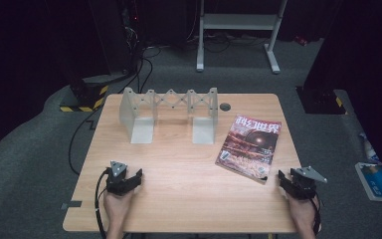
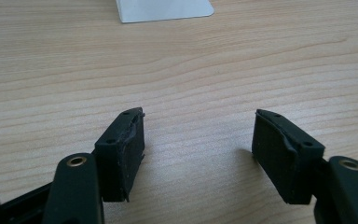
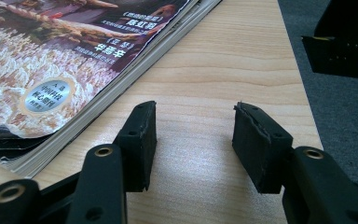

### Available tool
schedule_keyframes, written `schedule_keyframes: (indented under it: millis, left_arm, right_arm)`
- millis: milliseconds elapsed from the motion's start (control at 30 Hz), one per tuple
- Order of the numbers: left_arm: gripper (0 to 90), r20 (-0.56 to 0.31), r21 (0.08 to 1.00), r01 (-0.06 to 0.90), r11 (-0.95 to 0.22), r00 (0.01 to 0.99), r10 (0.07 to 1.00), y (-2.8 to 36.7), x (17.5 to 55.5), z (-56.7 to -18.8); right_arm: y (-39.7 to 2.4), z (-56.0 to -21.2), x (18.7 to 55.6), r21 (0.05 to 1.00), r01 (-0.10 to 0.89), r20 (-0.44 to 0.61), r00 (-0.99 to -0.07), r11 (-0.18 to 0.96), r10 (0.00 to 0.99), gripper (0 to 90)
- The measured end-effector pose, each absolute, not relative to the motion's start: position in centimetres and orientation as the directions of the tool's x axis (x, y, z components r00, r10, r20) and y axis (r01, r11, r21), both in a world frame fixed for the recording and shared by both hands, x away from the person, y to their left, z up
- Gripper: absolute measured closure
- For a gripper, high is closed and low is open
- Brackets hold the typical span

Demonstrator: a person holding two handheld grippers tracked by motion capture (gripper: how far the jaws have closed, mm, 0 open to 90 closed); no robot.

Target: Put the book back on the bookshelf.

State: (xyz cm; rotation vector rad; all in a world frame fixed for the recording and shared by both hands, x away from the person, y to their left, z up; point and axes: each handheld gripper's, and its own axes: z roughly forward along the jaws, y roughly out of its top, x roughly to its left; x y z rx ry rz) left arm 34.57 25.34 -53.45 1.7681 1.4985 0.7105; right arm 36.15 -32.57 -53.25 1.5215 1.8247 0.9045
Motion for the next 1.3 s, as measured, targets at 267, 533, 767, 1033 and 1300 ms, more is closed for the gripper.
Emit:
schedule_keyframes:
  millis: [267,533,767,1033,1300]
  left_arm:
    - [34.7,-0.032,0.798,0.597,-0.083,0.179,0.983,25.4,34.5,-53.5]
    - [34.8,-0.034,0.799,0.596,-0.08,0.178,0.983,25.4,34.6,-53.5]
    - [34.9,-0.035,0.8,0.595,-0.079,0.177,0.984,25.4,34.6,-53.5]
    - [35.0,-0.037,0.8,0.595,-0.077,0.176,0.984,25.4,34.6,-53.5]
    - [34.9,-0.038,0.8,0.595,-0.076,0.176,0.984,25.4,34.6,-53.5]
  right_arm:
    - [-32.6,-53.3,36.2,0.805,0.581,-0.018,-0.177,0.119,0.984,48.5]
    - [-32.7,-53.1,36.2,0.797,0.591,-0.018,-0.189,0.128,0.982,48.4]
    - [-32.9,-52.7,36.2,0.773,0.62,-0.018,-0.193,0.136,0.981,48.6]
    - [-33.0,-52.5,36.0,0.778,0.618,0.025,-0.213,0.115,0.977,46.7]
    - [-33.0,-52.2,36.0,0.787,0.612,0.069,-0.211,0.077,0.975,49.1]
